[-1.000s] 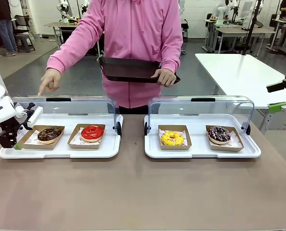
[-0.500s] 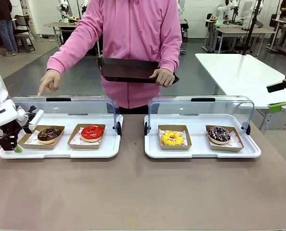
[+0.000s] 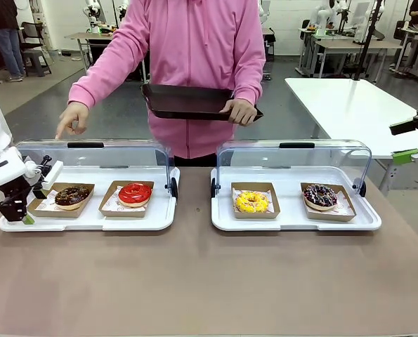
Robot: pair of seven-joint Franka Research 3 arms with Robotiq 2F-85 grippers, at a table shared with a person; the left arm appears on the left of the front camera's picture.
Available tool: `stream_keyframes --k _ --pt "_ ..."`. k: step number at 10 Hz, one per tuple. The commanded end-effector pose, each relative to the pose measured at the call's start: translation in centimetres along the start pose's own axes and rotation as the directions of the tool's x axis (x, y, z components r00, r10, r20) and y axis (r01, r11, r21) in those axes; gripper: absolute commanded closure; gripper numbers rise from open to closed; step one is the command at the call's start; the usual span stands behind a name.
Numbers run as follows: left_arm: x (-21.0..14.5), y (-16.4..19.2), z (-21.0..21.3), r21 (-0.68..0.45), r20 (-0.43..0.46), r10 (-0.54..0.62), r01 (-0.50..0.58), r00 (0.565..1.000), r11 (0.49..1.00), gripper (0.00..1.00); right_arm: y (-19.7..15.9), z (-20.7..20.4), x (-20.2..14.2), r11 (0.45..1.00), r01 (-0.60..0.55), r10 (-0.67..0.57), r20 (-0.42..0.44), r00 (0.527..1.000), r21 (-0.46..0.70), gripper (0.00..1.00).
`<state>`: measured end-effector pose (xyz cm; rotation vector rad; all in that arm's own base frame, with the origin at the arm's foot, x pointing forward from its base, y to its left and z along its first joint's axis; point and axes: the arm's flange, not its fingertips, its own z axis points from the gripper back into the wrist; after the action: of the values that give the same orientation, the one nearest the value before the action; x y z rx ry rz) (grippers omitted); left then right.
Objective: Provide the desired donut to the person.
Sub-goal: Pick up and lift the Paper togo box containing the Donut pointed at by the person.
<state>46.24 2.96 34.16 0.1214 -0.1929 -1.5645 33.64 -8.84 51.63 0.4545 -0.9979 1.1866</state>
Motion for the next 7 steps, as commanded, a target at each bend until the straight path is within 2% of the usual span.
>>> stream_keyframes --k 1,2,4,5,6,7 --pt "-0.46 0.57 -0.56 0.005 0.009 -0.006 0.006 1.000 1.000 0.93 -0.22 -0.21 -0.08 1.000 -0.009 0.009 0.013 1.000 0.002 0.00" --pt "-0.52 0.78 -0.96 0.000 -0.001 0.000 0.000 1.000 1.000 1.00 -0.22 -0.21 -0.08 1.000 -0.009 0.009 0.013 1.000 0.002 0.00" --pt "-0.40 0.84 -1.18 -0.009 0.018 -0.008 0.008 1.000 1.000 1.00 -0.22 -0.21 -0.08 1.000 -0.009 0.009 0.013 1.000 0.002 0.00" --pt "-0.32 0.72 -1.24 -0.019 0.016 -0.019 0.020 1.000 1.000 0.94 -0.22 -0.21 -0.08 1.000 -0.009 0.009 0.013 1.000 0.002 0.00" --pt "-0.35 0.71 -1.20 -0.019 0.013 -0.023 0.023 1.000 1.000 1.00 -0.22 -0.21 -0.08 1.000 -0.009 0.009 0.013 1.000 0.002 0.00" --pt "-0.38 0.70 -1.19 -0.019 0.014 -0.024 0.024 1.000 1.000 1.00 -0.22 -0.21 -0.08 1.000 -0.009 0.009 0.013 1.000 0.002 0.00"
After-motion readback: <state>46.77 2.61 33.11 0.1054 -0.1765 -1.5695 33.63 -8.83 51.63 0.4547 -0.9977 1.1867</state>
